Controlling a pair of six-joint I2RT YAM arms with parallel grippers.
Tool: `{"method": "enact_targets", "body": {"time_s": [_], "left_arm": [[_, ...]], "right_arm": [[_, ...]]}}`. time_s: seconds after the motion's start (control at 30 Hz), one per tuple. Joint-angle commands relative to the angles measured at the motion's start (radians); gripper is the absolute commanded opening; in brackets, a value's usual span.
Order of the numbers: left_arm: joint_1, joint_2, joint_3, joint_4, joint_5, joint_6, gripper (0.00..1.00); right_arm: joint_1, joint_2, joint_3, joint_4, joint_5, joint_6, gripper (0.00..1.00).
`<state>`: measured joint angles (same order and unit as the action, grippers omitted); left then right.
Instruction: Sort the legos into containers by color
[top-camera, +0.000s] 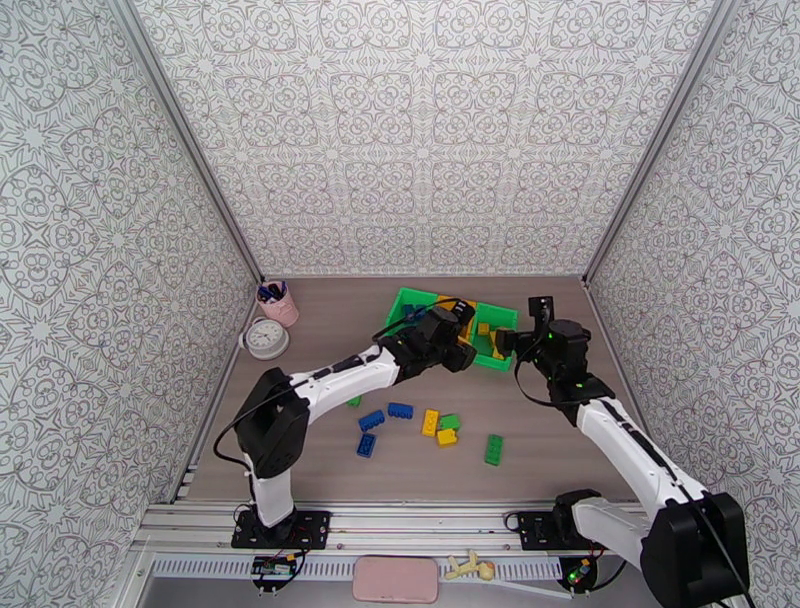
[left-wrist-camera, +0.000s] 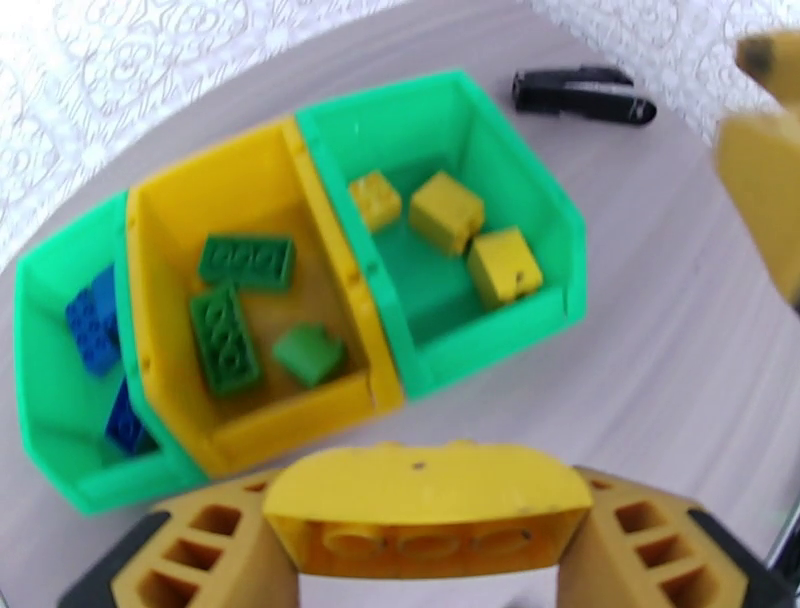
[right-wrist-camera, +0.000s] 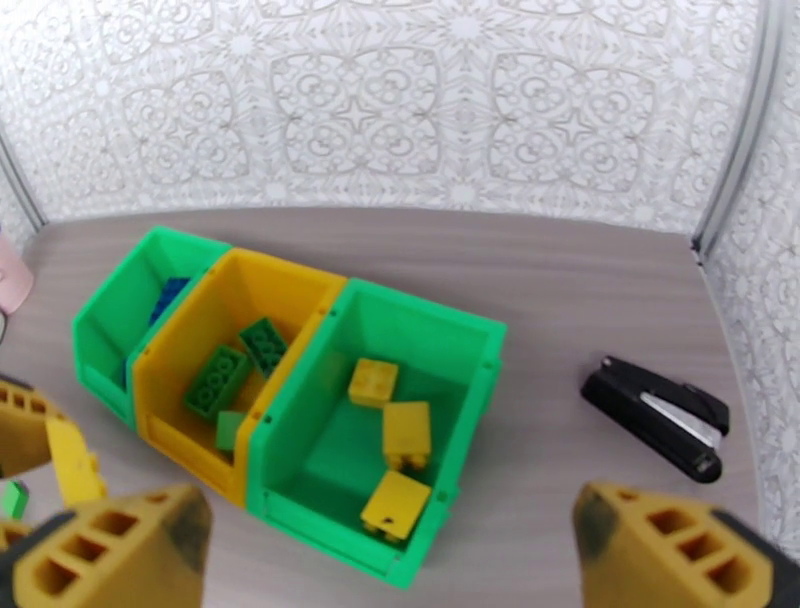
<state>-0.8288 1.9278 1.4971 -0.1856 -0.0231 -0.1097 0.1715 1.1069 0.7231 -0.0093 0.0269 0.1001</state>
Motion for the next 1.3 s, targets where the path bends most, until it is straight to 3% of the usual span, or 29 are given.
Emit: {"method": "enact_targets", "body": {"time_s": [0.0,0.23,0.73,1.03,1.27], "left_arm": [[0.011,0.071,0.065,0.161,0.097,0.108,0.63],[0.011,0.242,0.201,0.239,0.144,0.178,0.64],[0.037,0.506,0.524,0.145,0.171,0.199,0.67],[0.046,0.448,0.523,0.080,0.195,0.217,0.89],[0.043,0.227,0.265,0.182,0.221,0.246,0.97]], "right_arm": [[-0.015,-0.046,-0.039,-0.018,0.033,-0.024,1.00],[-0.024,-0.100,-0.092,-0.026,0.039,-0.013,1.00],[-0.047,-0.158,-0.113,-0.057,0.057,-0.044,1.00],[-0.050,-0.161,-0.116,-0.073,0.071,0.065,1.00],[-0.052,-0.184,-0.155,-0.121,0.092,0.273,1.00]]}}
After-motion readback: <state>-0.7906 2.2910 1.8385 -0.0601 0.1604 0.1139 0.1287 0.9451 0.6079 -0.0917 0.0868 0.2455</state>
